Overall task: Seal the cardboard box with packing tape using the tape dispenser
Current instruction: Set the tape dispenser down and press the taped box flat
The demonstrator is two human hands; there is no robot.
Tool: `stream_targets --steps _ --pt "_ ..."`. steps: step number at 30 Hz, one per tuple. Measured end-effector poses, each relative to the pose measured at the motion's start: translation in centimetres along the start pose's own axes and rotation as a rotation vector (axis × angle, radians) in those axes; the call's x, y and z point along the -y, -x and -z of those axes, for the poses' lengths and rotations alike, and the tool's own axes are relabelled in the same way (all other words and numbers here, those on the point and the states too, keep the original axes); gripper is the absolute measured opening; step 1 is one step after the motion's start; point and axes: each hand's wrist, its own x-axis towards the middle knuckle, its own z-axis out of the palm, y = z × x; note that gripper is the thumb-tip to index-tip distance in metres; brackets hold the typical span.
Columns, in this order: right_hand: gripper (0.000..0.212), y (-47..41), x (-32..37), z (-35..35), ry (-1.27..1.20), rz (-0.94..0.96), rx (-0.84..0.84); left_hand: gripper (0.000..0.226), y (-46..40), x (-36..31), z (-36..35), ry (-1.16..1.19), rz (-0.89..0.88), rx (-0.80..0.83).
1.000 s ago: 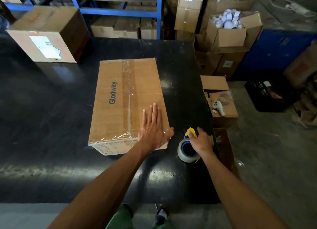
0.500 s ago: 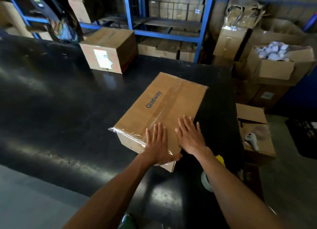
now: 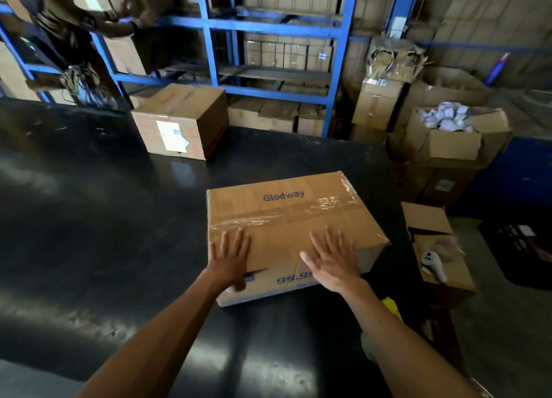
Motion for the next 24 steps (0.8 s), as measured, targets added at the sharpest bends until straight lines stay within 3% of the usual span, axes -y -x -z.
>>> stream_targets --steps 5,9,12,24 --pt "0.075 0.7 3.5 -0.7 0.014 -0.085 -0.035 0.123 -1.8 2.9 1.6 0.062 -0.064 0.11" --pt "0.073 -0.3 3.7 1.7 -0.02 -0.128 -0.134 0.116 -3.5 6.0 1.3 0.114 -0.154 -0.055" --pt "0.079 -0.6 3.1 0.9 -0.046 -0.225 -0.053 0.117 -4.8 7.8 1.1 0.09 -0.205 -0.144" --pt "0.08 -1.8 3.0 -0.6 -0.113 -0.304 -0.056 0.119 -7.3 8.9 1.3 0.043 -0.259 -0.226"
